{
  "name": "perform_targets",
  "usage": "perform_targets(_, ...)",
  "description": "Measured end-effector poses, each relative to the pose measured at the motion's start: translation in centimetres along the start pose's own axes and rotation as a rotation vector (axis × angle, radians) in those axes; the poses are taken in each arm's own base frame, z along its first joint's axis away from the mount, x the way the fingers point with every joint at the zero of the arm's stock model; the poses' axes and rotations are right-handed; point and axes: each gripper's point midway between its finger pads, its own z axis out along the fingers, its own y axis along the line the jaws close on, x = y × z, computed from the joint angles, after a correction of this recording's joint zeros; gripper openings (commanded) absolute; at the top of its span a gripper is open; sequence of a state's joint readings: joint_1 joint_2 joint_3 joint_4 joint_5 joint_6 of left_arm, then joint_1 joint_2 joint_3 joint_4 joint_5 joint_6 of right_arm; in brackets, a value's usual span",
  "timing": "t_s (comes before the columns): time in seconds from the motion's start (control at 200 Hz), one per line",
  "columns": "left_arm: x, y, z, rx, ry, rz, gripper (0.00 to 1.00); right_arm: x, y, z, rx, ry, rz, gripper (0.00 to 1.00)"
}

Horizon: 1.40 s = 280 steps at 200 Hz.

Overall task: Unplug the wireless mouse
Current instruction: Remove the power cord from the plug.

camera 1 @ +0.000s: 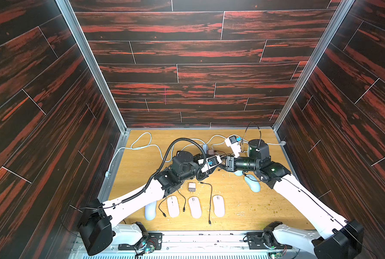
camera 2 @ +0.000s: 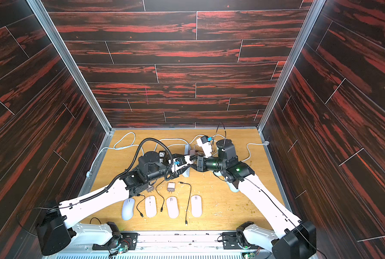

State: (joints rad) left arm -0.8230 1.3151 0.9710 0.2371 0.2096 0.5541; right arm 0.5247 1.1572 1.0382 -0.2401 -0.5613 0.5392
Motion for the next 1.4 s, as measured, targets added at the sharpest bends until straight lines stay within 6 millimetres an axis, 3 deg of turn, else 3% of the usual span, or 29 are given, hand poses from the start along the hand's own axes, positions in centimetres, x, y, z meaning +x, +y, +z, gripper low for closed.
perform_targets(0.085, 0.0, 0.0, 0.0, -0.005, 0.002, -0.012, 0.00, -0.7, 0.2, -0.9, 0.031, -0.058, -0.027, 0.65)
perform_targets(0.245, -0.2, 0.3, -0.2, -0.020, 0.002, -0.029, 0.00, -1.8, 0.2, -3.1, 0.092, -0.198, -0.055, 0.68)
perform_targets(0.371, -0.7, 0.6, -0.7, -0.031, -0.011, -0.034, 0.00, -2.1, 0.4, -3.4, 0.079, -0.240, -0.056, 0.61)
perform_targets(0.646, -1.1, 0.6, -0.9, -0.026, -0.025, -0.047, 0.00, -2.1, 0.7, -2.1, 0.009, -0.207, -0.036, 0.41)
perform_targets(0.927, -1.4, 0.0, -1.1, 0.007, -0.039, -0.050, 0.00, -2.1, 1.0, -2.1, -0.006, -0.204, -0.039, 0.37)
perform_targets(1.403, -1.6, -0.6, -1.3, 0.038, -0.052, -0.050, 0.00, -2.3, 1.3, -2.1, -0.019, -0.209, -0.047, 0.40)
